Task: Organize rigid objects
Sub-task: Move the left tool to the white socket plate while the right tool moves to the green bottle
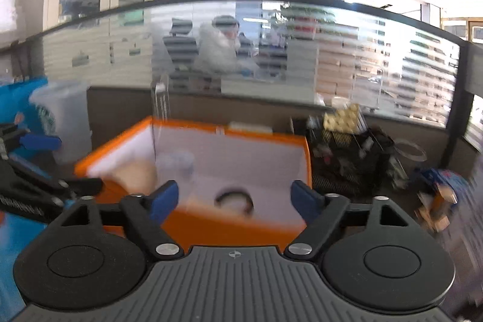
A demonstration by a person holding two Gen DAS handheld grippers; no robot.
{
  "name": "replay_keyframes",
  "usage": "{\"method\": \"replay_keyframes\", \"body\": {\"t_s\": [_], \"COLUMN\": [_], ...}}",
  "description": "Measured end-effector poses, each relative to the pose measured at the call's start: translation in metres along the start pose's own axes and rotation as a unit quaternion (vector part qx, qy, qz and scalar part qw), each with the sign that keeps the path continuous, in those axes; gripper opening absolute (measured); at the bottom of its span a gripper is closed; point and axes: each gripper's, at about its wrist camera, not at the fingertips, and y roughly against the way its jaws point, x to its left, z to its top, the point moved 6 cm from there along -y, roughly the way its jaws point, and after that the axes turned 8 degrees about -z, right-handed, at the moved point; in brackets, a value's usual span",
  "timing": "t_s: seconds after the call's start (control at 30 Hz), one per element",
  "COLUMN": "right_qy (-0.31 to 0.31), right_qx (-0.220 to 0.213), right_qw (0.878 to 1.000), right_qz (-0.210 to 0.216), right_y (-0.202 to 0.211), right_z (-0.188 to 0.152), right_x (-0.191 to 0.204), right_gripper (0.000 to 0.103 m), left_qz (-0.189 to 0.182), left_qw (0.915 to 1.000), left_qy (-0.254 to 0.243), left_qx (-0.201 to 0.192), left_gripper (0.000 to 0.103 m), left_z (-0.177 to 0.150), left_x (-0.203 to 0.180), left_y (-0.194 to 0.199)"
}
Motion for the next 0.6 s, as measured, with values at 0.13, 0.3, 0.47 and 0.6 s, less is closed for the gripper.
{"method": "replay_keyframes", "body": {"t_s": [0.13,0.3,0.47,0.6], "right_qy": [0.002,-0.007,-0.019,-0.006], "right_qx": [0.04,0.074,0.11,0.13], "right_qw": [0.999,0.997,0.993,0.991], "right_qz": [-0.013,-0.029,-0.032,-0.03], "right_y": [0.025,0.056,0.059,0.051], "right_z": [-0.049,-0.102,-0.138,-0.15], "right_x": [-0.003,-0.001,0.004,0.013], "right_gripper": [0.088,0.093,0.094,0.092], "left_qz": [-0.01,-0.033,-0.05,-0.051], "left_qw": [0.9997,0.9984,0.9966,0.9958], "left_qy": [-0.004,-0.017,-0.013,-0.025], "left_qx": [0.022,0.043,0.065,0.072], "left_gripper": [0.103,0.103,0.103,0.103], "left_z": [-0.041,-0.081,-0.102,-0.107], "left_x": [-0.009,-0.024,-0.033,-0.039], "left_y": [0.015,0.026,0.023,0.02]}}
